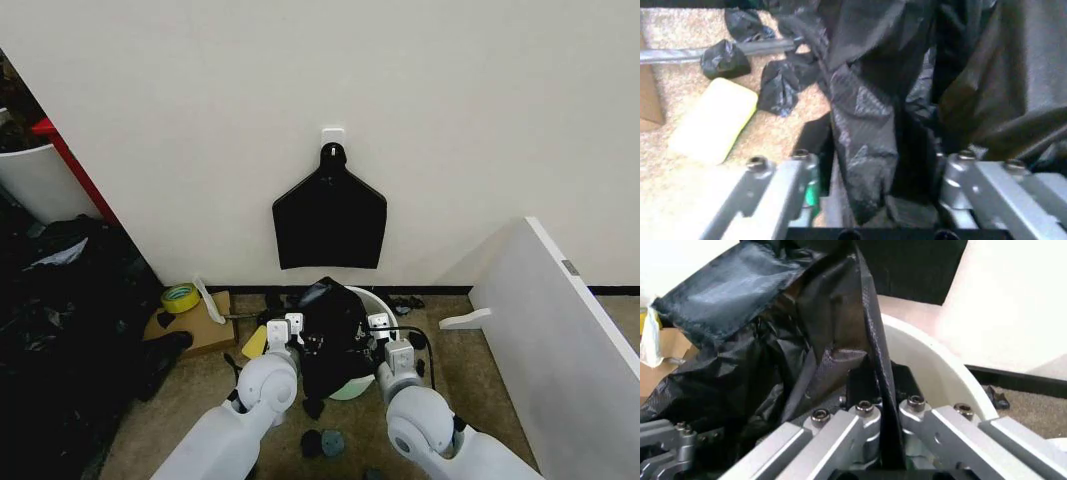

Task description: Place the garbage bag over the trash bin.

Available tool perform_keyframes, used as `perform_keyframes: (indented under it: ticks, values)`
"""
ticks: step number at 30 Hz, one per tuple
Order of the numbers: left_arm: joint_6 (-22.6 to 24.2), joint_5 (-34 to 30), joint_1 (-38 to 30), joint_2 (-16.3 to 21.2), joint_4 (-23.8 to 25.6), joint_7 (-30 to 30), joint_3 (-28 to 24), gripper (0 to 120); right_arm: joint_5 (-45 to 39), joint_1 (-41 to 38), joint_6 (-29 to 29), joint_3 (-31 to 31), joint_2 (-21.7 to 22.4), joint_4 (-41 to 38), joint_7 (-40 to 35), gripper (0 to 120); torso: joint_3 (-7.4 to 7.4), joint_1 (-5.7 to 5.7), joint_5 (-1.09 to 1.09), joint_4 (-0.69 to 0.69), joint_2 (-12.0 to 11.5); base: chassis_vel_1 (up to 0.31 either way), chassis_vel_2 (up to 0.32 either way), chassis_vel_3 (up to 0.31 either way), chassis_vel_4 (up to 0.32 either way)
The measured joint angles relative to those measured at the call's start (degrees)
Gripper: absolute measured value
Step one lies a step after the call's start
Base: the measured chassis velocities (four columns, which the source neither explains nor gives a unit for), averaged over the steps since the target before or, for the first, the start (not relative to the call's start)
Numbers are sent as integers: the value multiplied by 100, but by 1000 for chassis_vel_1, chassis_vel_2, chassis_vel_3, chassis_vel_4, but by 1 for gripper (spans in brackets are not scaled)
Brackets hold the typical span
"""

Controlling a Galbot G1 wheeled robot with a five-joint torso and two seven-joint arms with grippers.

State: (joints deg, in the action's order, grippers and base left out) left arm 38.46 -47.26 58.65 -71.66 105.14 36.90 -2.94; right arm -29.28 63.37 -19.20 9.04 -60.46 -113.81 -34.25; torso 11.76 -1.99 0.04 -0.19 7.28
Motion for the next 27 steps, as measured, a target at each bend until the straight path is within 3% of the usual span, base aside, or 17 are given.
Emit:
perform_keyframes:
  ticks: [10,19,27]
  values:
    - [-1,-27,14,3,-18,-68,217,1,10,34,141,-31,36,36,13,0,0,0,-3,-2,0,0,0,0,0]
    - [-154,-107,500,499,662,-272,712,1,-129,35,447,-120,118,180,0,0,0,0,0,1,0,0,0,0,0]
    - [-220,-56,680,659,913,-384,898,1,-316,70,503,-164,180,156,-23,0,0,0,0,0,0,0,0,0,0]
